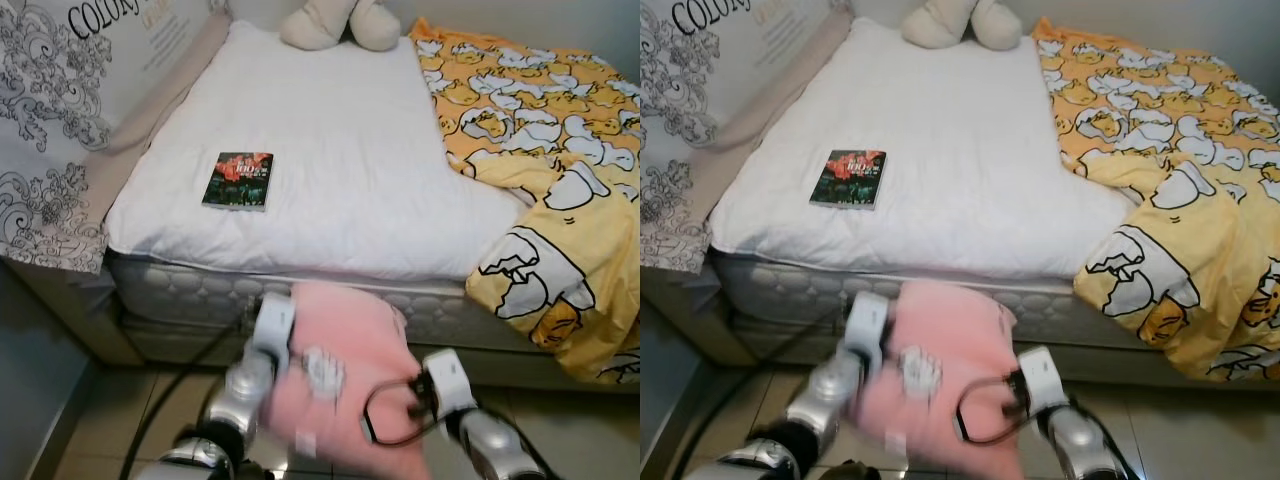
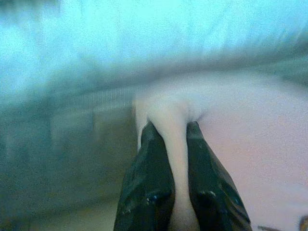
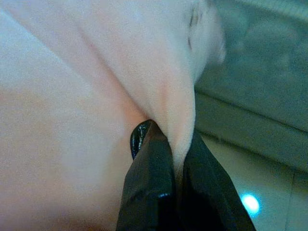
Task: Clean up the room
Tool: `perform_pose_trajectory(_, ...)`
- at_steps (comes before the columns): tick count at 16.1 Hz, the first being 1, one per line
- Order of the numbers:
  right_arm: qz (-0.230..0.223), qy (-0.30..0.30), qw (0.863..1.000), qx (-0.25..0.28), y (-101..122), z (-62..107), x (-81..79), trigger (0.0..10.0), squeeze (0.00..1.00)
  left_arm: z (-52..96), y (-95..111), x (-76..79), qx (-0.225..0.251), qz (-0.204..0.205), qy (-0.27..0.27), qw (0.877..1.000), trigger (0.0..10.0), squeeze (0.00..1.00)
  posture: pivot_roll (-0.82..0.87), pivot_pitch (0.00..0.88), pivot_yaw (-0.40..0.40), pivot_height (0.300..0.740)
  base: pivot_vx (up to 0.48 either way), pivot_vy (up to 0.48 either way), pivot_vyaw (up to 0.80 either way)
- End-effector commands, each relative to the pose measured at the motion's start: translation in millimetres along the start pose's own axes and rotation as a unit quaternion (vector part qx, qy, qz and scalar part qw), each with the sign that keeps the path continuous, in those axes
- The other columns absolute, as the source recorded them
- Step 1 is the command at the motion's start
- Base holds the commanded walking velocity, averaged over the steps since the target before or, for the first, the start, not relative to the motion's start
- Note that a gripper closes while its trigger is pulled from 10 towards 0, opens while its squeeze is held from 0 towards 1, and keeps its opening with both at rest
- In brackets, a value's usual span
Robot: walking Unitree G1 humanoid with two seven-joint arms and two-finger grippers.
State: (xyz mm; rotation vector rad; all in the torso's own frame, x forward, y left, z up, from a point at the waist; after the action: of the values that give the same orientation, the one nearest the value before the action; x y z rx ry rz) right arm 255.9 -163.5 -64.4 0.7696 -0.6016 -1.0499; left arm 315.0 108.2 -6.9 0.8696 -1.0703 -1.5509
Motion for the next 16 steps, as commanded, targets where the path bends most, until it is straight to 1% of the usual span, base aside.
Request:
perform_pose_trajectory(1, -0.023, -0.054, 0.997, 0.048, 41.0, -4.3, 34.8, 10.0, 0.00, 0.5, 55.7, -41.6, 0.118, 0.012, 0.041, 0.992, 10.0, 0.00, 0.06, 0.000, -0.037, 0.740, 0.000, 0.000, 0.00)
perform_pose_trajectory(2, -0.019, -0.044, 0.995, 0.093, 73.7, -10.1, 32.2, 10.0, 0.00, 1.6, 70.7, -34.1, 0.148, 0.032, 0.011, 0.988, 10.0, 0.00, 0.06, 0.000, -0.037, 0.740, 0.000, 0.000, 0.00)
perform_pose_trajectory(3, -0.024, -0.040, 0.987, 0.151, 113.0, -9.0, 35.0, 10.0, 0.00, 5.2, 113.2, -23.5, 0.209, 0.061, -0.047, 0.975, 10.0, 0.00, 0.07, 0.000, -0.042, 0.740, 0.000, 0.000, 0.00)
perform_pose_trajectory(4, -0.028, -0.040, 0.981, 0.187, 137.3, -5.6, 39.4, 10.0, 0.00, 10.1, 147.0, -21.3, 0.255, 0.064, -0.074, 0.962, 10.0, 0.00, 0.07, 0.000, -0.043, 0.740, 0.000, 0.000, 0.00)
perform_pose_trajectory(6, -0.020, -0.035, 0.974, 0.221, 162.2, -1.9, 42.6, 10.0, 0.00, 14.3, 175.4, -26.5, 0.291, 0.053, -0.081, 0.952, 10.0, 0.00, 0.07, 0.000, -0.042, 0.740, 0.000, 0.000, 0.00)
perform_pose_trajectory(7, -0.015, -0.033, 0.969, 0.246, 178.5, 0.8, 45.2, 10.0, 0.00, 17.4, 191.6, -32.7, 0.313, 0.050, -0.076, 0.945, 10.0, 0.00, 0.08, 0.000, -0.044, 0.740, 0.000, 0.000, 0.00)
perform_pose_trajectory(8, -0.013, -0.027, 0.965, 0.260, 190.1, 3.0, 45.6, 10.0, 0.00, 19.4, 199.8, -36.1, 0.324, 0.041, -0.074, 0.942, 10.0, 0.00, 0.08, 0.000, -0.042, 0.740, 0.000, 0.000, 0.00)
perform_pose_trajectory(9, -0.013, -0.014, 0.959, 0.283, 210.2, 8.4, 44.5, 10.0, 0.00, 24.3, 212.3, -41.5, 0.336, 0.032, -0.071, 0.939, 10.0, 0.00, 0.08, 0.000, -0.045, 0.740, 0.000, 0.000, 0.00)
perform_pose_trajectory(10, -0.010, -0.005, 0.955, 0.296, 224.3, 13.2, 41.5, 10.0, 0.00, 27.8, 223.8, -45.9, 0.347, 0.021, -0.063, 0.936, 10.0, 0.00, 0.08, 0.000, -0.045, 0.740, 0.000, 0.000, 0.00)
perform_pose_trajectory(11, -0.010, -0.002, 0.954, 0.298, 227.8, 14.9, 40.1, 10.0, 0.00, 28.8, 226.7, -47.5, 0.349, 0.019, -0.059, 0.935, 10.0, 0.00, 0.08, 0.000, -0.045, 0.740, 0.000, 0.000, 0.00)
perform_pose_trajectory(12, -0.011, -0.022, 0.956, 0.293, 230.6, 14.2, 44.7, 10.0, 0.00, 21.4, 225.8, -60.6, 0.331, 0.010, -0.011, 0.943, 10.0, 0.00, 0.08, 0.000, -0.045, 0.740, 0.000, 0.000, 0.00)
perform_pose_trajectory(14, 0.010, -0.056, 0.955, 0.292, 233.1, 13.0, 50.7, 10.0, 0.00, 15.0, 224.2, -71.0, 0.320, 0.026, 0.026, 0.947, 10.0, 0.00, 0.08, 0.000, -0.045, 0.740, 0.000, 0.000, 0.00)
perform_pose_trajectory(15, 0.015, -0.063, 0.950, 0.306, 241.7, 14.6, 48.6, 10.0, 0.00, 10.8, 225.9, -73.2, 0.316, 0.020, 0.050, 0.947, 10.0, 0.00, 0.07, 0.000, -0.044, 0.740, 0.000, 0.000, 0.00)
perform_pose_trajectory(16, 0.020, -0.061, 0.949, 0.309, 243.8, 15.0, 46.7, 10.0, 0.00, 9.6, 226.1, -72.8, 0.315, 0.019, 0.054, 0.947, 10.0, 0.00, 0.07, 0.000, -0.044, 0.740, 0.000, 0.000, 0.00)
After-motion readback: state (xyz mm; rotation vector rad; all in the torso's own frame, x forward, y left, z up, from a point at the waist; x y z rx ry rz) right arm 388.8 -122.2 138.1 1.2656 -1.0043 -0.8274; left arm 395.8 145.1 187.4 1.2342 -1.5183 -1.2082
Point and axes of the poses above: a point about 5 cm out from each wrist's last joint towards the gripper, its own z axis pointing back from the gripper into the wrist, its own y axis along the axis of the wrist's last joint, x = y × z, the point moved 3 cm from there along -z, pointing out of the wrist towards the gripper, and after that the axes turned 6 degrees about z, right-handed, at the moved point
